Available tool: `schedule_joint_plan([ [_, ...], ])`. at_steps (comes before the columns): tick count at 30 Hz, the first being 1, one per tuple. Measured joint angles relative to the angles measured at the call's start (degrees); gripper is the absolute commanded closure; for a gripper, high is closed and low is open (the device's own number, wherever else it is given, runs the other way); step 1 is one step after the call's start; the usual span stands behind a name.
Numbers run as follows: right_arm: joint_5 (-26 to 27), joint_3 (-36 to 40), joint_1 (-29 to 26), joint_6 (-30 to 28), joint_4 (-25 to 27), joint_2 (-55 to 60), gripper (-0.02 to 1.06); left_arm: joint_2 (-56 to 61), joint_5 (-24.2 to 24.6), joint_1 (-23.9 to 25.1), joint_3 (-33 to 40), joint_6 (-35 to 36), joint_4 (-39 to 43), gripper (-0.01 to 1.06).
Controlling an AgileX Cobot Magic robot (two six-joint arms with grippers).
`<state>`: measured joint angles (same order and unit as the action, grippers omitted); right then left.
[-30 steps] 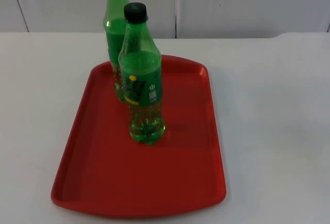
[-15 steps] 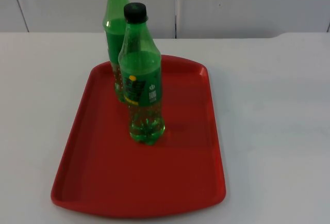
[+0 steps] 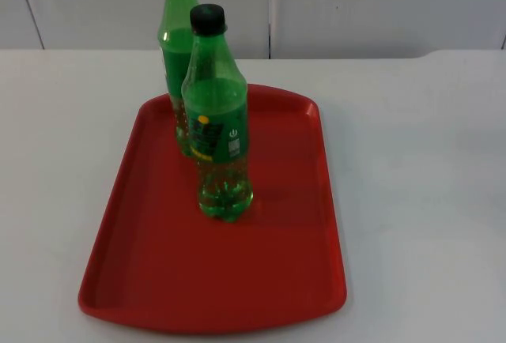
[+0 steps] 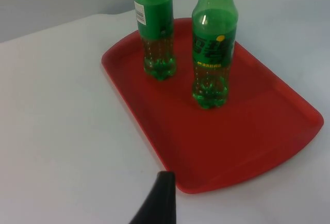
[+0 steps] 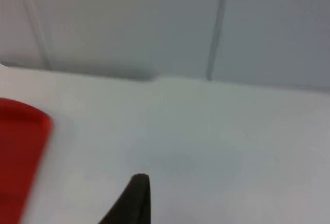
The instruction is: Place the bottle upright on the tray.
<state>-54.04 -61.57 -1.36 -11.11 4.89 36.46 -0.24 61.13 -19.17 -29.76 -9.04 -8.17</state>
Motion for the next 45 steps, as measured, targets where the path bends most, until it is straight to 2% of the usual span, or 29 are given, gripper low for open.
schedule_joint_plan([
  [5,-4.35,-0.32,0.0,-4.06,4.71,-9.12,0.0,0.0,0.0,0.0,0.0,0.0,0.0,0.18],
  [8,-5.69,1.16,0.0,-4.54,5.65,-12.9,0.0,0.0,0.0,0.0,0.0,0.0,0.0,0.18],
  [17,-6.8,13.75,0.0,-4.95,6.69,-25.78,0.0,0.0,-0.1,0.0,0.0,0.0,0.0,0.18],
  [19,-7.08,18.19,0.0,-4.38,6.69,-30.22,0.0,0.0,-0.1,0.0,0.0,0.0,0.0,0.18],
  [24,-7.48,23.58,0.0,-2.84,6.69,-35.8,0.0,0.0,-0.1,0.0,0.0,0.0,0.0,0.18],
  [38,-9.15,31.51,0.0,-1.44,4.35,-36.28,0.0,0.0,-0.1,0.0,0.0,0.0,0.0,0.18],
  [45,-8.81,31.62,0.0,5.89,-1.06,-36.28,0.0,0.0,-0.1,0.0,0.0,0.0,0.24,0.18],
])
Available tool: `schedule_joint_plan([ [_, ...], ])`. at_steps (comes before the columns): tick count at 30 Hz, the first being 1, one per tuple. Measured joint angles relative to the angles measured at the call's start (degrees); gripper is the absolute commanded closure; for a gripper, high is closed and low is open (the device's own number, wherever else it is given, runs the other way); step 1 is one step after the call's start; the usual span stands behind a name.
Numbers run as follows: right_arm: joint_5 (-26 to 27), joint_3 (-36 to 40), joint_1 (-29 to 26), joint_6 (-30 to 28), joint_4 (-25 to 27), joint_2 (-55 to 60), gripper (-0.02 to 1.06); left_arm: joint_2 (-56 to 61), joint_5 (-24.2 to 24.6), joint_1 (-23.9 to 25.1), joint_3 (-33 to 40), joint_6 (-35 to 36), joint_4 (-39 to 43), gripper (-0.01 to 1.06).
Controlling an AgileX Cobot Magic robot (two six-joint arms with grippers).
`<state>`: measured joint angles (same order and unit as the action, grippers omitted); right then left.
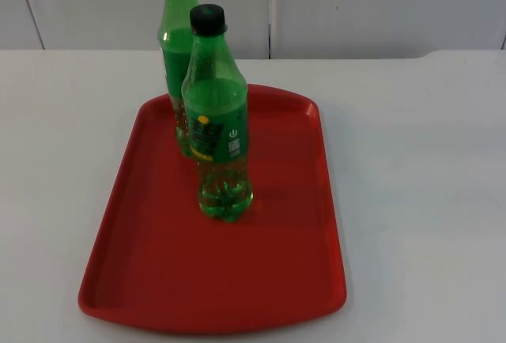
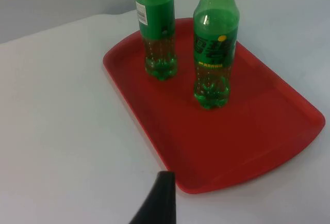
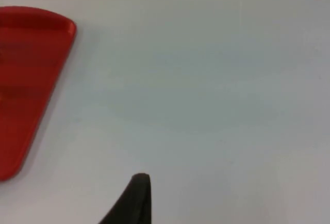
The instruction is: Place the bottle upright on the tray.
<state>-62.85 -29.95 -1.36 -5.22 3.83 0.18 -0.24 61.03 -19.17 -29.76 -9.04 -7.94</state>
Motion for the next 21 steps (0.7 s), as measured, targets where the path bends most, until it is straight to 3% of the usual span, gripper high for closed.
schedule_joint_plan([
  [8,0.16,0.04,0.0,2.61,-2.28,0.0,0.0,0.0,0.0,0.0,0.0,2.5,0.21,0.12],
  [11,0.25,0.04,0.0,2.06,-2.28,0.0,0.0,0.0,0.0,0.0,0.0,3.63,1.16,0.01],
  [21,0.39,0.34,0.0,0.3,-2.28,0.0,0.0,0.0,0.4,0.0,1.17,9.04,6.8,0.0],
])
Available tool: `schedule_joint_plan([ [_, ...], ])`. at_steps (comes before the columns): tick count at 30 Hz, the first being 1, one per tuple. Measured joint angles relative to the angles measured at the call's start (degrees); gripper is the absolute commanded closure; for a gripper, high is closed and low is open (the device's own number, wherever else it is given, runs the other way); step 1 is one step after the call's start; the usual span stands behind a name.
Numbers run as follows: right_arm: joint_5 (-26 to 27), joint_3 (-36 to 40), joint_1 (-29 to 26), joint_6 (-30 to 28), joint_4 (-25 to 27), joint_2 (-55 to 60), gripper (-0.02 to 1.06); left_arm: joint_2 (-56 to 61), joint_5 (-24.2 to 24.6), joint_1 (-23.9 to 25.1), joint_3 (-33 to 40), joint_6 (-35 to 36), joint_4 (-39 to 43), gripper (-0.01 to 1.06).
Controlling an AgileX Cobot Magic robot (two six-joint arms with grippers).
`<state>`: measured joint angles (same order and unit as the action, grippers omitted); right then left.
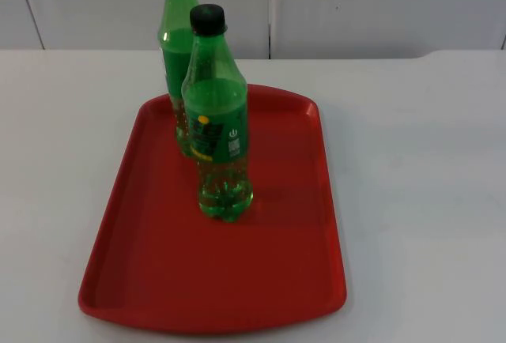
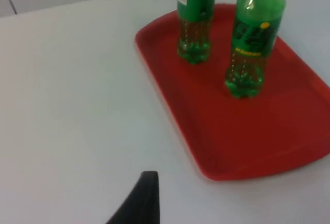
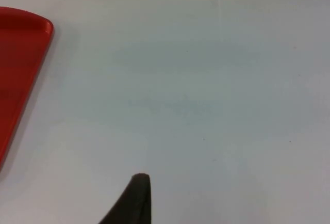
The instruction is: Place the bottle upright on the tray.
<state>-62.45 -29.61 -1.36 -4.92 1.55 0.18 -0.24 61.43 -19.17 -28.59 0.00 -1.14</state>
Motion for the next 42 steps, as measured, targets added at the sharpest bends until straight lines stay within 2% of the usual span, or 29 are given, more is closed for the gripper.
schedule_joint_plan([
  [6,0.0,0.0,0.0,-0.68,0.0,0.0,0.0,0.0,0.22,0.0,0.1,3.43,2.44,0.0],
  [14,0.0,0.0,0.0,-1.49,0.0,0.0,0.0,0.0,0.22,0.0,0.1,3.64,2.65,0.0],
  [21,0.0,0.0,0.0,-1.64,0.0,0.0,0.0,0.0,0.22,0.0,0.1,-0.35,0.69,0.0],
  [42,0.0,0.0,0.0,-1.64,0.0,0.0,0.0,0.0,0.22,0.0,0.1,-0.96,0.53,0.0],
])
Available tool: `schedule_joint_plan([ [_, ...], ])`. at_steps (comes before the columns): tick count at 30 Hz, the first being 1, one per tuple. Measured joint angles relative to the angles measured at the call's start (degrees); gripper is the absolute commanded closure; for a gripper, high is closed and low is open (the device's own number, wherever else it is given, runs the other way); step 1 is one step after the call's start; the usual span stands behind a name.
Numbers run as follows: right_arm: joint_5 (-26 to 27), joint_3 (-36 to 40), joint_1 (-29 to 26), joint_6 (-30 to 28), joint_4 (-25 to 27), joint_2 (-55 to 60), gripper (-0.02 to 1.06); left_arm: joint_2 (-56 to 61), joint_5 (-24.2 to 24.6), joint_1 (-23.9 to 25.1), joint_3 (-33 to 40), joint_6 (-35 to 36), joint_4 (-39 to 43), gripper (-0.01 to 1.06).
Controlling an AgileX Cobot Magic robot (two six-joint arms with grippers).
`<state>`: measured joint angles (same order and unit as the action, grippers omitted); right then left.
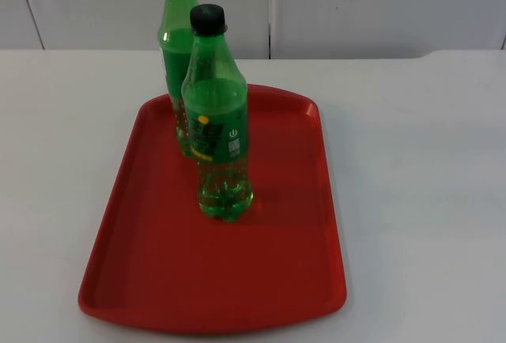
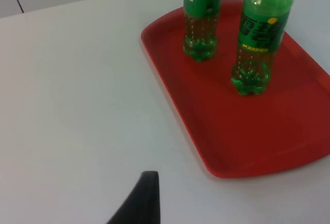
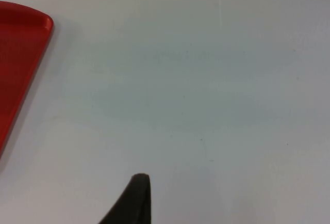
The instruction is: Place the bottle upright on the tray.
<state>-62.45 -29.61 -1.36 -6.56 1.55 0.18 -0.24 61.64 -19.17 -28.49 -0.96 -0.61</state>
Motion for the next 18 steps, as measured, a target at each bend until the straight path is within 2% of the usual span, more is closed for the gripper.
schedule_joint_plan([
  [5,0.0,0.0,0.3,0.0,0.0,0.0,0.0,0.0,0.0,0.0,0.0,0.0,0.0,0.0],
  [9,0.0,0.0,5.05,0.0,0.0,0.0,0.0,0.0,0.0,0.0,0.0,0.0,0.0,0.0],
  [18,0.0,0.0,5.86,0.0,0.0,0.0,0.0,0.0,0.0,0.0,0.0,0.0,0.0,0.0],
])
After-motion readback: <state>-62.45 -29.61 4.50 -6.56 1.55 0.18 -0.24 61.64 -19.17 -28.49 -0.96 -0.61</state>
